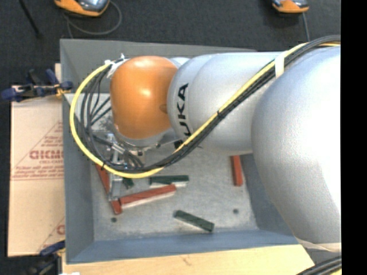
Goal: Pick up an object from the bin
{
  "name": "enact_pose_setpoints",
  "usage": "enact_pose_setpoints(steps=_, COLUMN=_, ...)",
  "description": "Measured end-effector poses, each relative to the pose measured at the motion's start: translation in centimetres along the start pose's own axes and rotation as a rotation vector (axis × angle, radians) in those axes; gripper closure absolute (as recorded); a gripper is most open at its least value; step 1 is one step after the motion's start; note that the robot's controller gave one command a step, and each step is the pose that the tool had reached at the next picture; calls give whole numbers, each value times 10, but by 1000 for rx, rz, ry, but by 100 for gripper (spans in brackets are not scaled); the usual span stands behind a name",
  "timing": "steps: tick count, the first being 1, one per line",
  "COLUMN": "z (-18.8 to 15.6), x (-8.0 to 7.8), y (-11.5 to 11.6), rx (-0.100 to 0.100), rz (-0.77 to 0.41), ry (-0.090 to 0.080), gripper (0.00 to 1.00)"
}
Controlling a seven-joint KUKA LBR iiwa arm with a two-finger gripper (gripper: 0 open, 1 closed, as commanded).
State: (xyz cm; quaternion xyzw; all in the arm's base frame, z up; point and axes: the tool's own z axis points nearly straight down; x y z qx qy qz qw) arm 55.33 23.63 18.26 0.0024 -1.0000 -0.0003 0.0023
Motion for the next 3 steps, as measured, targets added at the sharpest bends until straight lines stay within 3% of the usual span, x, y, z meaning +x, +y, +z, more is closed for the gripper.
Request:
enact_pose_setpoints(steps=1, z=115, x=49, y=-93, rx=4, rz=-109, ry=-1, gripper=0)
enact_pose_setpoints(steps=2, z=112, x=48, y=-89, rx=-1, rz=-109, ry=-6, gripper=100)
enact_pose_setpoints(steps=3, z=-44, x=50, y=-68, rx=-1, rz=-182, ry=-16, gripper=100)
